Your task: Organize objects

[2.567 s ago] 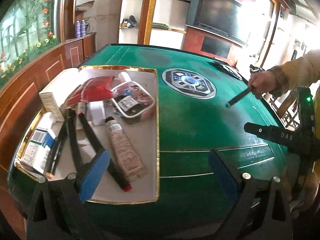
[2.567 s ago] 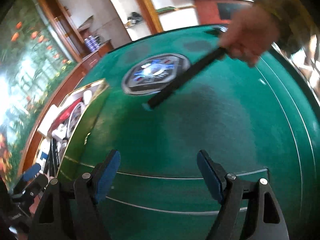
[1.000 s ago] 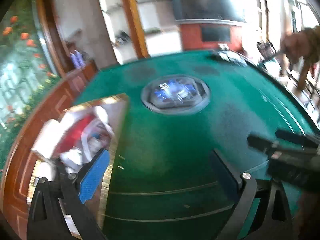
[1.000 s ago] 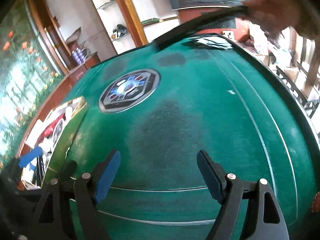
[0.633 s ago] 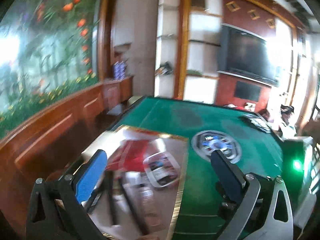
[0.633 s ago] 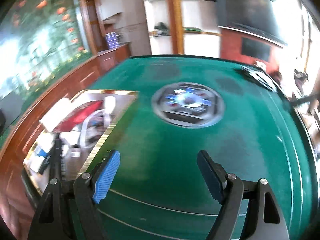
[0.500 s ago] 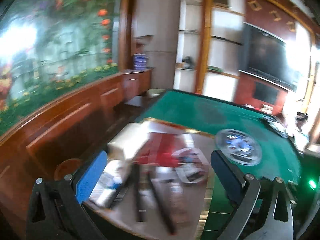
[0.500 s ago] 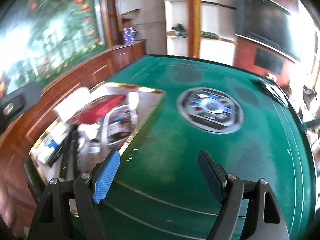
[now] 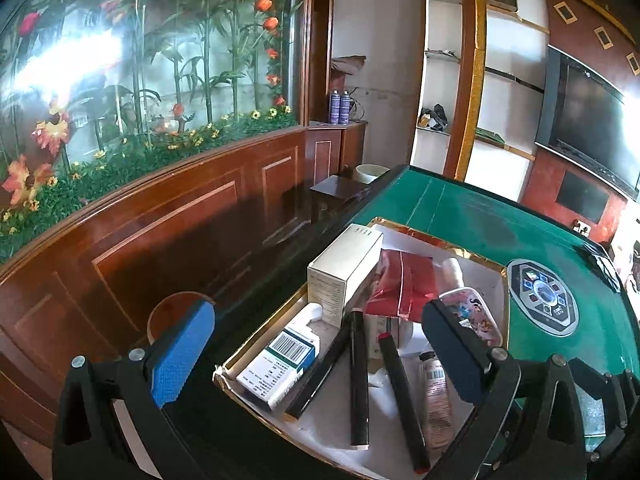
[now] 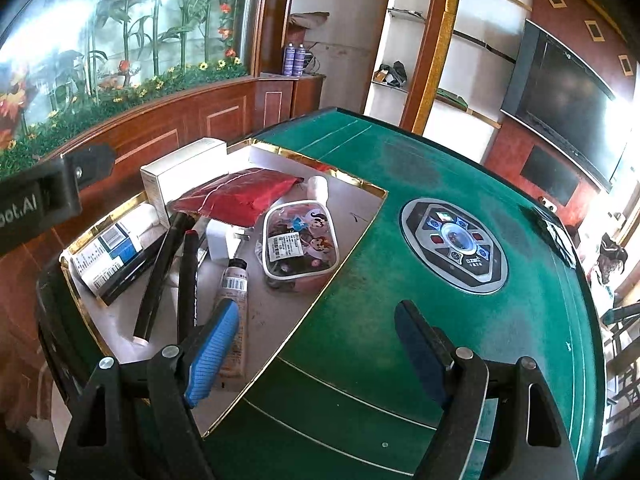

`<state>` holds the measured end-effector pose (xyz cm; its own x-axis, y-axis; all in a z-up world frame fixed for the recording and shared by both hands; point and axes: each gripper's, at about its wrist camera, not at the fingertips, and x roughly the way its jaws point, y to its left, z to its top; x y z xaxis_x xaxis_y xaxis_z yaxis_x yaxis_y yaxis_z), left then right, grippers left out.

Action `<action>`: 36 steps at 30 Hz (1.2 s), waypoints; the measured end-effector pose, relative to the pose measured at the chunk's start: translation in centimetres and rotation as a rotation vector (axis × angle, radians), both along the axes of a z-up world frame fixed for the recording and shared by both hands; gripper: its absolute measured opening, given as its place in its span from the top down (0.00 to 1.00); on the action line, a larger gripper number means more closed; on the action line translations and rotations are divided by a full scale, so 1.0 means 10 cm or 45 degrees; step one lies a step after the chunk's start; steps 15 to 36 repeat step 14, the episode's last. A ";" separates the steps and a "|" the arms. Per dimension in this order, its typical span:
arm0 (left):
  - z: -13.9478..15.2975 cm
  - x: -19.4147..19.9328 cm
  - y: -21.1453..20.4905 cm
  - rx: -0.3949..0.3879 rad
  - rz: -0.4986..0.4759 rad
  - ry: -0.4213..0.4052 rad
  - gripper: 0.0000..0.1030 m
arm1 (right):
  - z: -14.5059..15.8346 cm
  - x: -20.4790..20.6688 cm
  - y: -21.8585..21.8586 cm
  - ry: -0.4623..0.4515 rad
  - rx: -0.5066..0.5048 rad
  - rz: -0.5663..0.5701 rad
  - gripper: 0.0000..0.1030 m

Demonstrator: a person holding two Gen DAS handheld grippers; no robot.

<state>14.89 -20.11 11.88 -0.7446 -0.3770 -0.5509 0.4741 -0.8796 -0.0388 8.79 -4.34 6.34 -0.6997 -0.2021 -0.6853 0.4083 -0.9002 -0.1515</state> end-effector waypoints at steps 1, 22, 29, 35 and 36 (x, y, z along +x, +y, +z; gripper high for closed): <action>0.00 0.00 0.00 -0.002 -0.001 -0.001 0.00 | 0.00 -0.01 -0.01 0.001 0.004 -0.001 0.18; 0.00 -0.04 0.08 0.014 -0.057 -0.026 0.00 | 0.03 0.00 -0.07 0.010 0.016 0.016 0.18; 0.00 -0.04 0.08 0.014 -0.057 -0.026 0.00 | 0.03 0.00 -0.07 0.010 0.016 0.016 0.18; 0.00 -0.04 0.08 0.014 -0.057 -0.026 0.00 | 0.03 0.00 -0.07 0.010 0.016 0.016 0.18; 0.00 -0.04 0.08 0.014 -0.057 -0.026 0.00 | 0.03 0.00 -0.07 0.010 0.016 0.016 0.18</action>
